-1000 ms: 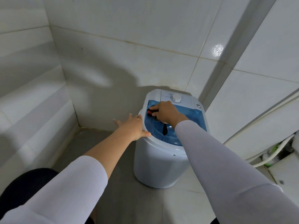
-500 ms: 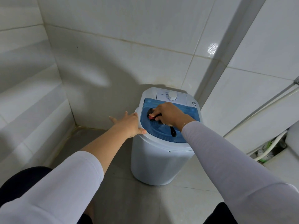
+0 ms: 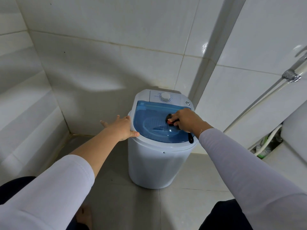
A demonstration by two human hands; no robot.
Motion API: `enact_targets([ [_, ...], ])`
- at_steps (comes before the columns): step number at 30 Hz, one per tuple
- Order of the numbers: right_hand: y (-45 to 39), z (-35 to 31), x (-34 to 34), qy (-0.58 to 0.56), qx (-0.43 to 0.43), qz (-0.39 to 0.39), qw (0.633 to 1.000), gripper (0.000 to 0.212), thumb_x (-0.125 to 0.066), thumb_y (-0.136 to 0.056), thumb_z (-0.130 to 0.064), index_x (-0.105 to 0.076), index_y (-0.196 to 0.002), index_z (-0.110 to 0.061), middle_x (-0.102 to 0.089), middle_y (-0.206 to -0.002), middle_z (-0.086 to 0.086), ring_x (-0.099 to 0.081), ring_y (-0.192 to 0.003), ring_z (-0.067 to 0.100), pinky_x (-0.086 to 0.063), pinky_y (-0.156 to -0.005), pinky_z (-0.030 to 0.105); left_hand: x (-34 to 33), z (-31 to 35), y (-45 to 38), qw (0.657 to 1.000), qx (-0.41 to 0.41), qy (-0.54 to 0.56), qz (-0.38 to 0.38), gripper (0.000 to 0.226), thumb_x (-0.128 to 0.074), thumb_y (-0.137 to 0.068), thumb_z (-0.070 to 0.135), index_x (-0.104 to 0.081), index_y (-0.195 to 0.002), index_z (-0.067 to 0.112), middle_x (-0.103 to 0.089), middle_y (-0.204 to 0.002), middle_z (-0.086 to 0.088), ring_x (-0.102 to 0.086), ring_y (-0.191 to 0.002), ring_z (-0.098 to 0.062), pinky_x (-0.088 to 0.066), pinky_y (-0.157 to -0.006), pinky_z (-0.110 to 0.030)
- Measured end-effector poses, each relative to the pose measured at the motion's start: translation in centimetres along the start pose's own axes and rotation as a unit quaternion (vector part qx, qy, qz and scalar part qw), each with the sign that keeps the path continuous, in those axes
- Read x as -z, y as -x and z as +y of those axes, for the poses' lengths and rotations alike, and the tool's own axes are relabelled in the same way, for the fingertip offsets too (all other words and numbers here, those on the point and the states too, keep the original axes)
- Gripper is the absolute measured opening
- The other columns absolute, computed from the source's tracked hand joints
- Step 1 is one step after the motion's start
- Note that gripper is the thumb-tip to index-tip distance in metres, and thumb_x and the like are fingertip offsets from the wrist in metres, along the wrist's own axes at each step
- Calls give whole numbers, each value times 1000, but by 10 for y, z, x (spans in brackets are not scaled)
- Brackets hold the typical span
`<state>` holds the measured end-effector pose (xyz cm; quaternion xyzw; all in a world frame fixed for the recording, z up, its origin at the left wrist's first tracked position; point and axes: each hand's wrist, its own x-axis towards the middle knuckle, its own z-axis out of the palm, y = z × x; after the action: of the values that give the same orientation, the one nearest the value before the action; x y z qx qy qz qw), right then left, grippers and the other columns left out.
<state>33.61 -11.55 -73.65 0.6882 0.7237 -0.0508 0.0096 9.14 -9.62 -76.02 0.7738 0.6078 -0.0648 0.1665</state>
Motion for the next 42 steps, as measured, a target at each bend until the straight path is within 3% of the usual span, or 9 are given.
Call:
enact_targets([
  [10,27,36,1,-46,-63,25,997,37,-60,-83,-4,-70,-111,-26,-72,-108,3,-62,-99,25,-52,-91,40,-8,-8,-15,1000,-1,-1,12,82,-51,-84,62,-21,-147,19,-22,-158,-8,-8,-149,-28,-18,-113,-64],
  [18,39,42,0,-78,-88,46,992,37,-57,-84,-2,-71,-110,-24,-72,-106,5,-64,-96,25,-53,-91,40,-3,0,-6,1000,5,-16,8,83,-47,-88,59,-13,-151,19,-16,-160,-8,-3,-150,-26,-11,-113,-68],
  [24,50,45,1,-79,-104,46,990,33,-54,-89,-8,-68,-114,-23,-69,-116,4,-62,-100,25,-52,-91,35,-12,-13,-21,1000,-11,4,8,86,-52,-84,62,-18,-149,18,-23,-158,-9,-8,-149,-28,-21,-113,-62],
  [30,54,41,11,-102,-133,46,985,34,-56,-87,-7,-68,-116,-21,-68,-116,8,-63,-95,28,-56,-86,40,-10,-8,-17,1000,-13,18,10,84,-53,-86,58,-16,-150,18,-17,-160,-9,-3,-150,-28,-15,-114,-64],
  [37,26,-20,42,-87,-35,81,992,36,-56,-90,-13,-62,-123,-24,-63,-127,6,-58,-110,27,-48,-94,33,-7,-6,-8,999,-14,30,9,85,-51,-87,58,-12,-152,19,-15,-161,-7,-2,-150,-25,-11,-114,-66],
  [42,0,-82,37,-44,36,47,997,39,-57,-89,-13,-59,-125,-28,-62,-128,4,-55,-114,26,-47,-98,39,-11,-11,-10,998,-32,60,11,85,-53,-86,58,-16,-151,17,-20,-159,-7,-3,-150,-26,-17,-114,-64],
])
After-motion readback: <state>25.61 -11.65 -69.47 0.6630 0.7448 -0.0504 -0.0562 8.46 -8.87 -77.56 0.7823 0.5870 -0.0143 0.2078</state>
